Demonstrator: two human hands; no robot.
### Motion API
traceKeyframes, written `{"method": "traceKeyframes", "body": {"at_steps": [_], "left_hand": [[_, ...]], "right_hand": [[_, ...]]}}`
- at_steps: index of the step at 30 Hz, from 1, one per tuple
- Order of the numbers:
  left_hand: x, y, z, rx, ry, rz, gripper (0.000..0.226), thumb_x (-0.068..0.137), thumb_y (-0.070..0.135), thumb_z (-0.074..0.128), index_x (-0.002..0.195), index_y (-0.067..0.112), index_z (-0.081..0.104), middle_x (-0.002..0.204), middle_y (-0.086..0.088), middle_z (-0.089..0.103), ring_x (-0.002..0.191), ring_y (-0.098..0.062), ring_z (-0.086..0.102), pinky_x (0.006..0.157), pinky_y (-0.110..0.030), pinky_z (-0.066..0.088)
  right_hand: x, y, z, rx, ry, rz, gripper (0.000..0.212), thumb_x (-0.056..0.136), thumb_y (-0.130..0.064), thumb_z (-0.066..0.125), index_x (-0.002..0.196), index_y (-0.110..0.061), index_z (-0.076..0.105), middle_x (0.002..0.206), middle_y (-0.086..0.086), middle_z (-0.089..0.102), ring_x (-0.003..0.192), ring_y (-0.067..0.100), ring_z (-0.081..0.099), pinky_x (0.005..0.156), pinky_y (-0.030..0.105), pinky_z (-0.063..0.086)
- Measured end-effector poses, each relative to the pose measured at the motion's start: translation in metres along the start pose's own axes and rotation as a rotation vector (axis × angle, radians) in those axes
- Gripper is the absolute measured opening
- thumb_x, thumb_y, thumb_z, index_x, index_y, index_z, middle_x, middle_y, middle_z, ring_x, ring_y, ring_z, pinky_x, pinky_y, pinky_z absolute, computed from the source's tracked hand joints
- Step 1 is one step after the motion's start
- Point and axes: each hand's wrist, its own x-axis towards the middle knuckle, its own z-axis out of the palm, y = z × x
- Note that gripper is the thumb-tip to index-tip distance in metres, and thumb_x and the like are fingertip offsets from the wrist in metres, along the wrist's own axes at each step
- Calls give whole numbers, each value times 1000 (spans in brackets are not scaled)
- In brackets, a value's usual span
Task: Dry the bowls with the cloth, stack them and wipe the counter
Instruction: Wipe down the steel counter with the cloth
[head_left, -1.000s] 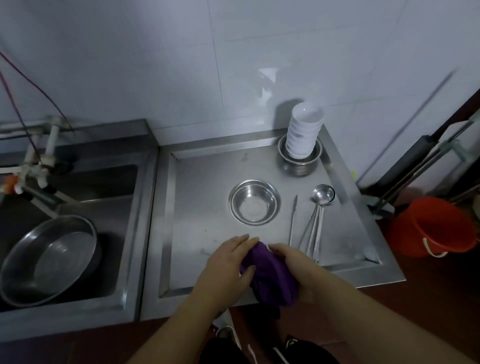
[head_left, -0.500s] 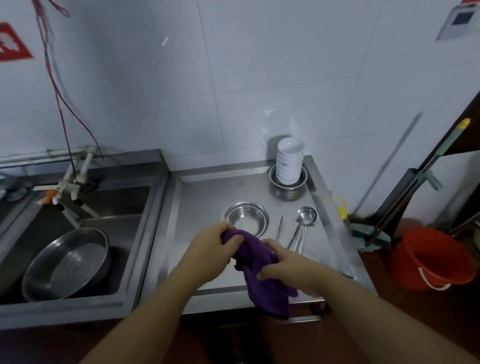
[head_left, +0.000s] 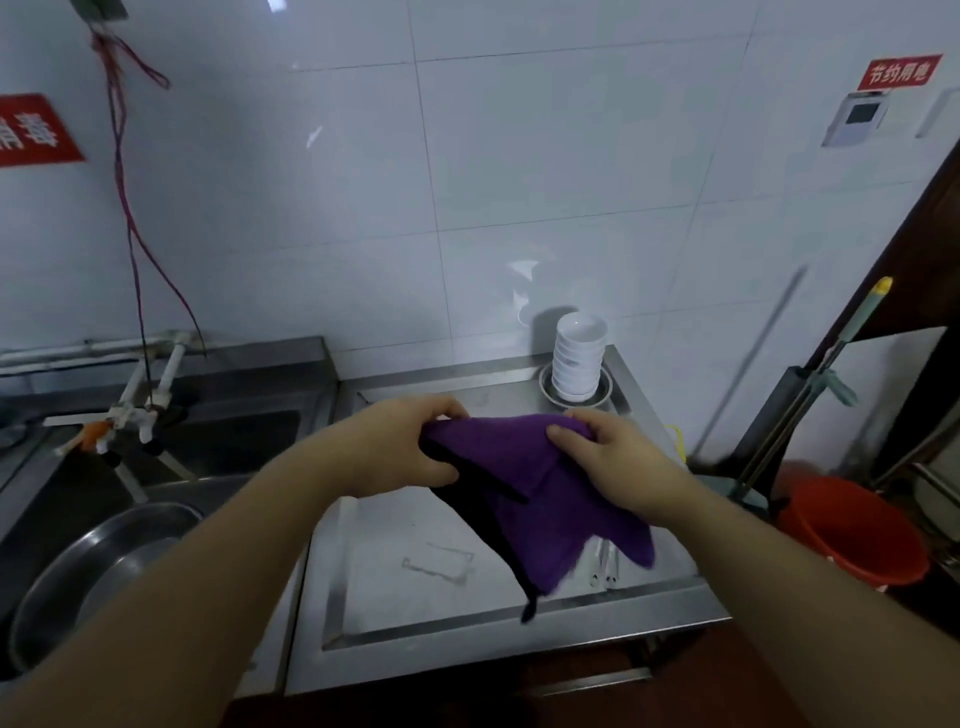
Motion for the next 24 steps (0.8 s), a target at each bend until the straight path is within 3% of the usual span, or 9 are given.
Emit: {"method": "traceKeyframes", "body": {"at_steps": [5, 9, 11, 14, 16, 18, 21, 24], "left_hand": [[-15, -11, -9, 53, 83, 36, 28, 97, 26, 66, 120, 41, 65, 105, 21, 67, 93, 2, 65, 82, -18, 48], [-19, 1, 9, 126, 122, 132, 51, 92, 53, 68, 140, 44, 54, 134, 22, 53, 122, 2, 50, 103, -21, 40], [-19, 18, 26, -16, 136, 170, 60, 81, 69, 70, 134, 49, 52, 130, 28, 56, 118, 9, 53, 99, -20, 46], [-13, 37, 51, -158, 235, 108, 50, 76, 58, 83, 111, 40, 52, 106, 19, 65, 93, 1, 67, 82, -31, 61], [-8, 43, 58, -259, 269, 82, 43, 79, 43, 86, 102, 34, 51, 97, 12, 68, 78, -5, 72, 73, -36, 65], [-6, 47, 60, -327, 235, 75, 39, 82, 32, 85, 104, 30, 53, 97, 9, 68, 76, -9, 74, 69, -35, 66], [-6, 52, 58, -188, 136, 72, 34, 82, 32, 84, 103, 36, 56, 99, 13, 69, 83, -5, 72, 71, -29, 65], [-8, 52, 47, -50, 81, 85, 15, 90, 29, 73, 99, 39, 66, 91, 17, 73, 80, 0, 70, 77, -30, 64]], "right_hand": [[-4, -29, 3, 189, 4, 38, 24, 101, -42, 65, 94, -25, 80, 92, 4, 80, 84, 15, 75, 81, 33, 59], [-6, -55, 6, 260, -9, 63, 28, 98, -47, 68, 92, -24, 82, 93, 4, 81, 91, 21, 77, 85, 36, 59], [-8, -65, 10, 225, -37, 50, 29, 99, -46, 66, 87, -24, 82, 85, 3, 81, 79, 17, 76, 72, 30, 59], [-13, -75, 9, 217, -81, 75, 33, 101, -45, 65, 85, -21, 82, 81, 8, 79, 69, 18, 73, 61, 27, 56], [-16, -76, 3, 283, -142, 105, 30, 97, -42, 71, 88, -16, 82, 88, 15, 79, 73, 23, 75, 62, 30, 58], [-20, -73, -7, 276, -198, 107, 23, 86, -38, 83, 92, -16, 82, 94, 15, 80, 80, 25, 78, 66, 30, 60], [-28, -66, -20, 210, -329, 113, 31, 73, -22, 92, 101, -15, 79, 103, 15, 80, 94, 30, 78, 81, 36, 64], [-37, -58, -33, -10, -355, 99, 34, 71, -21, 91, 102, -23, 78, 99, 7, 80, 89, 26, 78, 83, 39, 63]]}}
